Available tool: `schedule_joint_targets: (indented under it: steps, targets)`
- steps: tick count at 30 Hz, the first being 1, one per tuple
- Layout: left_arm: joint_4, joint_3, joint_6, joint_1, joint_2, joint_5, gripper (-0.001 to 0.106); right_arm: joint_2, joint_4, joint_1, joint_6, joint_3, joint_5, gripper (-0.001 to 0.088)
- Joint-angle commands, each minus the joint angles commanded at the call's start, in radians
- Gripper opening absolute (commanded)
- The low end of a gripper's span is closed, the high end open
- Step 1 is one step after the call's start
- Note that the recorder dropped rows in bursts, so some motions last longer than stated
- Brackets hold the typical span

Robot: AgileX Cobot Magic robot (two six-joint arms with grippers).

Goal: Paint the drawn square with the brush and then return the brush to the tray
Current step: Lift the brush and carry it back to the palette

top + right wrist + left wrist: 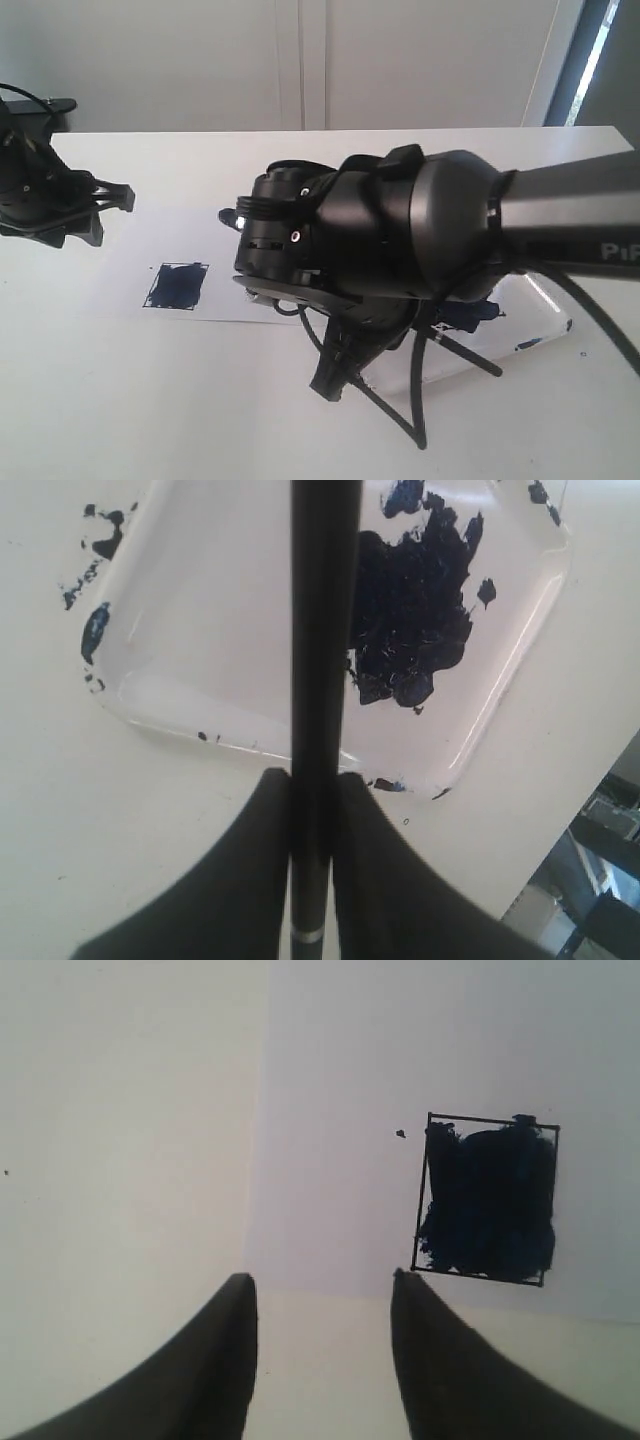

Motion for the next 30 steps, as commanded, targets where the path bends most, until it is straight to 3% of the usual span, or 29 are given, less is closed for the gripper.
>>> schedule_joint_targets:
  steps: [12, 22, 30]
  targets:
    - [0.0, 0.239, -0.098, 0.0, -0.317, -0.131, 0.048, -0.172, -0.002, 0.0, 0.282, 0.189, -0.185, 0.0]
    - [0.0, 0.499, -0.154, 0.0, -0.62, -0.201, 0.048, -0.315, -0.012, 0.0, 0.522, 0.415, -0.25, 0.0]
    - [-0.015, 0.655, -0.164, 0.0, -0.829, -0.211, 0.048, -0.34, -0.012, 0.0, 0.682, 0.545, -0.279, 0.0]
